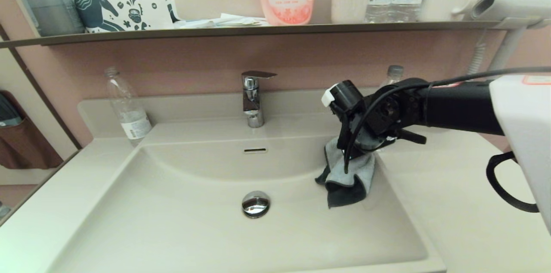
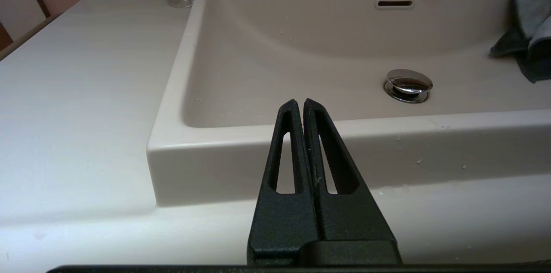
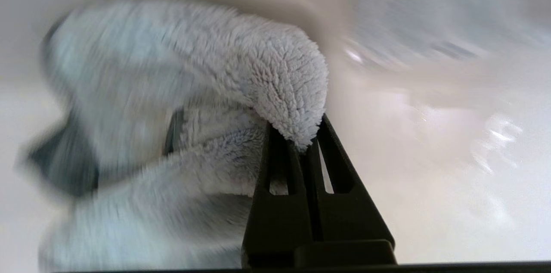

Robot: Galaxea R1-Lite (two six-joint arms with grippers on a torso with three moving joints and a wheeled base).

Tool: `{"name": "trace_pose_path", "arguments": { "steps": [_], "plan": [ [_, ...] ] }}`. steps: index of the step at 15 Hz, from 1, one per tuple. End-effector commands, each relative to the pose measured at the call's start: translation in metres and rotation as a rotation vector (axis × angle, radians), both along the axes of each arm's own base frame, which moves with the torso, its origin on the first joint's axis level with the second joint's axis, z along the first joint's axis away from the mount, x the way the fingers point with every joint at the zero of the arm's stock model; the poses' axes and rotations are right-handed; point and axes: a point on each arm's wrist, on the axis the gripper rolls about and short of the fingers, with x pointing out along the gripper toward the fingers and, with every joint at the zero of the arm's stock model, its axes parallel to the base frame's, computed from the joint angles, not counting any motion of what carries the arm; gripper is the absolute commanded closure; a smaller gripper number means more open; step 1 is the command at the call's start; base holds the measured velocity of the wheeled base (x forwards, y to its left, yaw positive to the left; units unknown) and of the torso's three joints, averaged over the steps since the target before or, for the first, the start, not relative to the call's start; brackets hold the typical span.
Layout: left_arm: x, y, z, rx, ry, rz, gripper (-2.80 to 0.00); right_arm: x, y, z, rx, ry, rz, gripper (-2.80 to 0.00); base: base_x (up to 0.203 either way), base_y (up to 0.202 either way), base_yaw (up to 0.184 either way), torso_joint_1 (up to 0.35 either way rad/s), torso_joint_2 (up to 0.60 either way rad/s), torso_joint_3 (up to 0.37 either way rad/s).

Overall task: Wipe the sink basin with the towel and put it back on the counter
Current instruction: Wipe the sink

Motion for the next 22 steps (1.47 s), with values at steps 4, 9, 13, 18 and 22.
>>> {"name": "trace_pose_path", "arguments": {
  "steps": [4, 9, 13, 18, 22],
  "plan": [
    [0.000, 0.000, 0.000, 0.000, 0.000, 0.000, 0.00, -0.060, -0.033, 0.095, 0.076, -0.132, 0.004, 0.00, 0.000, 0.000, 0.000, 0.000, 0.00, 0.000],
    [0.000, 0.000, 0.000, 0.000, 0.000, 0.000, 0.00, -0.137, -0.117, 0.167, 0.097, -0.203, -0.119, 0.00, 0.000, 0.000, 0.000, 0.000, 0.00, 0.000],
    [0.000, 0.000, 0.000, 0.000, 0.000, 0.000, 0.00, -0.148, -0.159, 0.171, 0.095, -0.180, -0.253, 0.00, 0.000, 0.000, 0.000, 0.000, 0.00, 0.000],
    [0.000, 0.000, 0.000, 0.000, 0.000, 0.000, 0.00, -0.144, -0.159, 0.127, 0.098, -0.066, -0.268, 0.00, 0.000, 0.000, 0.000, 0.000, 0.00, 0.000],
    [0.000, 0.000, 0.000, 0.000, 0.000, 0.000, 0.00, -0.128, -0.171, 0.079, 0.093, 0.021, -0.329, 0.00, 0.000, 0.000, 0.000, 0.000, 0.00, 0.000]
  ]
}}
